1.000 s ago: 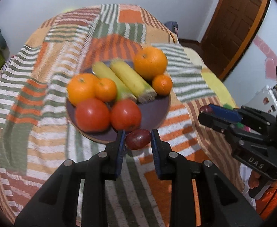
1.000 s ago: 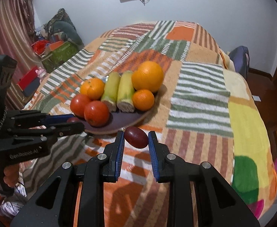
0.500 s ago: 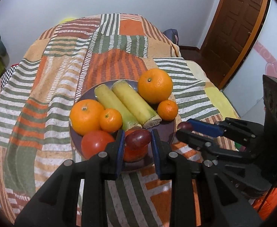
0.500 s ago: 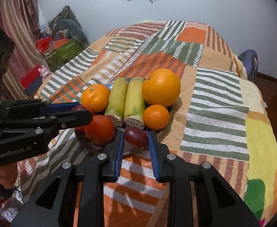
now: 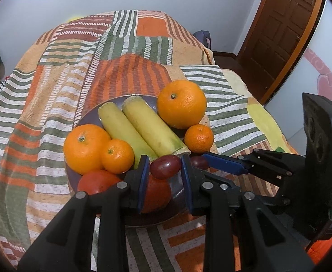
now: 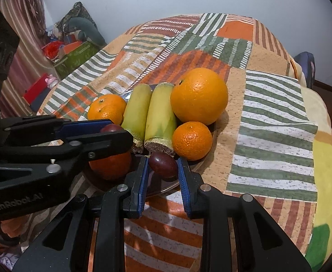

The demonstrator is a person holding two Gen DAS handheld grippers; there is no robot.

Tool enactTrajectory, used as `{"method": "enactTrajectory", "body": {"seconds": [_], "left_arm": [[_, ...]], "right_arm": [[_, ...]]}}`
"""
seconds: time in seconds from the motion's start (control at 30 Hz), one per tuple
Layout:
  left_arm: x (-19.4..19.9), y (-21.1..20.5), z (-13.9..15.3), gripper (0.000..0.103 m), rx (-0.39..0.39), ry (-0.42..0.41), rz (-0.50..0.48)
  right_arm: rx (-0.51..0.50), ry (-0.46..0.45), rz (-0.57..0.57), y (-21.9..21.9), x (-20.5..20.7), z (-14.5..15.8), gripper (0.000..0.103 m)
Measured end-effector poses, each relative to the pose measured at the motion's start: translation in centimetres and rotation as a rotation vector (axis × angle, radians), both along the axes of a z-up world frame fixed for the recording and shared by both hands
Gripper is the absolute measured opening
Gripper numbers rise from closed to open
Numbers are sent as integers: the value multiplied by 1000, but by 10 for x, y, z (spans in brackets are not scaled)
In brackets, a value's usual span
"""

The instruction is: Organize fruits

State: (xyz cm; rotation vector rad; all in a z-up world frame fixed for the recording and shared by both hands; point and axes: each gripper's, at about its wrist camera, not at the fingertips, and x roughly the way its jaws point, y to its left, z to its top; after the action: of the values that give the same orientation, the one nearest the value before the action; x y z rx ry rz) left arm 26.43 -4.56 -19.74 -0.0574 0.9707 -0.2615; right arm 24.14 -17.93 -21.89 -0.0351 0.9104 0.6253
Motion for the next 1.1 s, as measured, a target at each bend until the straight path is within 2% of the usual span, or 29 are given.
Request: {"method": "enactTrajectory", "body": {"seconds": [0.1,0.17,0.2,0.27,0.47,0.63,0.93,1.1], "left_arm": [[1,3,-2,31,-29,14,7],[1,5,-1,44,-38,15,15],[0,5,0,46,-35,9,23],[-2,7,3,47,-21,-6,31],[-17,15,21,47,-15,-56,58],[-41,23,56,47,6,-160,89],[-110,34,142,47,27,-433,139],[-150,34,178,47,31,-556,143]], "right_arm": [[10,9,0,-1,1,0,24],[16,16,0,-1,1,0,28],[17,17,0,-1,2,0,30],[10,8,-3,0,0,3,35],[13,-26,-22,-5,-8,16,35],[32,-105,-58,-15,-25,48,35],[97,-336,-116,-25,-78,131,35],[142,-456,-132,-27,-113,169,35]]}}
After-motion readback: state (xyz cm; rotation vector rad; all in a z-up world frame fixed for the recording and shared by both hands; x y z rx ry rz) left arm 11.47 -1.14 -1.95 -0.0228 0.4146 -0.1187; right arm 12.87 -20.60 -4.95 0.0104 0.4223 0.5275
